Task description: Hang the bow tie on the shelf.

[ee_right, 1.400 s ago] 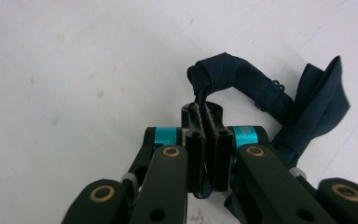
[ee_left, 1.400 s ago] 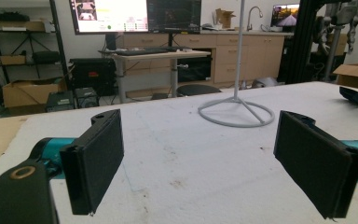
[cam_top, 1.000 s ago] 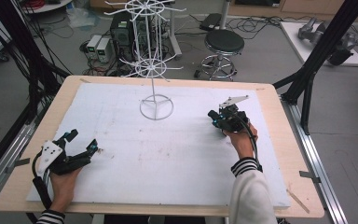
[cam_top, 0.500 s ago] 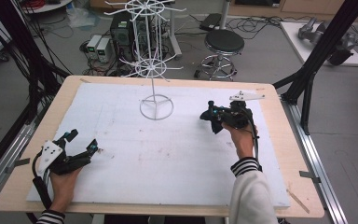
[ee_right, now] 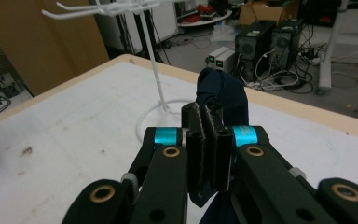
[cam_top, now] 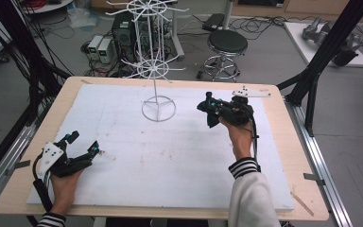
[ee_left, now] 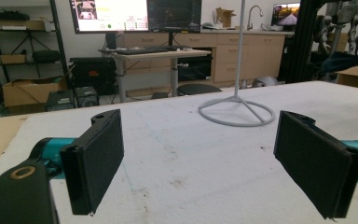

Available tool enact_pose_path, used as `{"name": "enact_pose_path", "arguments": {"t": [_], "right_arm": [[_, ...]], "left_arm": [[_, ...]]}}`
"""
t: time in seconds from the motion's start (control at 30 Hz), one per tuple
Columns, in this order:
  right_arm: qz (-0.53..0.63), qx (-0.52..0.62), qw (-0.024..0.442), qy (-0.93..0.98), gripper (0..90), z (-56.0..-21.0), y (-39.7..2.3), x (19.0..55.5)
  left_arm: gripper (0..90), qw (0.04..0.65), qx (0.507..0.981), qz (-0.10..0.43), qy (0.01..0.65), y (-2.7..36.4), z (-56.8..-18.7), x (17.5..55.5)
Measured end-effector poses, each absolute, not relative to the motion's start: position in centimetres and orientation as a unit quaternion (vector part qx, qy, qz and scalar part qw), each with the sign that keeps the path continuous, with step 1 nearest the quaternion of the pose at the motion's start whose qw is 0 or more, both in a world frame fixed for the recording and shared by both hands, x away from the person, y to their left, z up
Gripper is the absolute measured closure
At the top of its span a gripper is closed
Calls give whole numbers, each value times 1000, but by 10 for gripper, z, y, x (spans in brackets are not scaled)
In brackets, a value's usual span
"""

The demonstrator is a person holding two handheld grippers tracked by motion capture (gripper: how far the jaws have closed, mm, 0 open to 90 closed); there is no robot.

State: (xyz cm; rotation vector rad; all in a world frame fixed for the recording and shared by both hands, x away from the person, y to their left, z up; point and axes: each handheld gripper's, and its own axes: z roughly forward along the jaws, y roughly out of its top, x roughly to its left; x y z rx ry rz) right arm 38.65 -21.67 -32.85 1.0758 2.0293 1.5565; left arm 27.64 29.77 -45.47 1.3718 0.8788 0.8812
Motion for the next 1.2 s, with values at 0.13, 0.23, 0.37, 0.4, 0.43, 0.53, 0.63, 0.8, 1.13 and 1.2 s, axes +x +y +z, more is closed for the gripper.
{"name": "enact_pose_path", "arguments": {"t": [0.13,0.23,0.37,0.4,0.43,0.53,0.63,0.8,1.13,1.2], "right_arm": [[562,374,186,714,878,-320,-205,387],[566,371,185,712,878,-315,-196,388],[576,372,188,704,878,-309,-185,387],[575,372,191,703,877,-308,-183,388],[576,373,188,703,877,-306,-181,388],[580,375,187,698,877,-304,-175,390],[582,376,185,696,877,-301,-170,391],[586,376,185,694,877,-299,-161,393],[591,379,189,687,877,-294,-146,396],[590,378,188,688,877,-293,-143,396]], "left_arm": [[163,601,592,380,379,298,-455,276],[163,601,592,380,379,298,-455,276],[163,601,592,380,379,298,-455,276],[163,601,592,380,379,298,-455,276],[163,601,592,380,379,298,-455,276],[163,601,592,380,379,298,-455,276],[163,601,592,380,379,298,-455,276],[163,601,592,380,379,298,-455,276],[163,601,592,380,379,298,-455,277],[163,601,592,380,379,298,-455,277]]}}
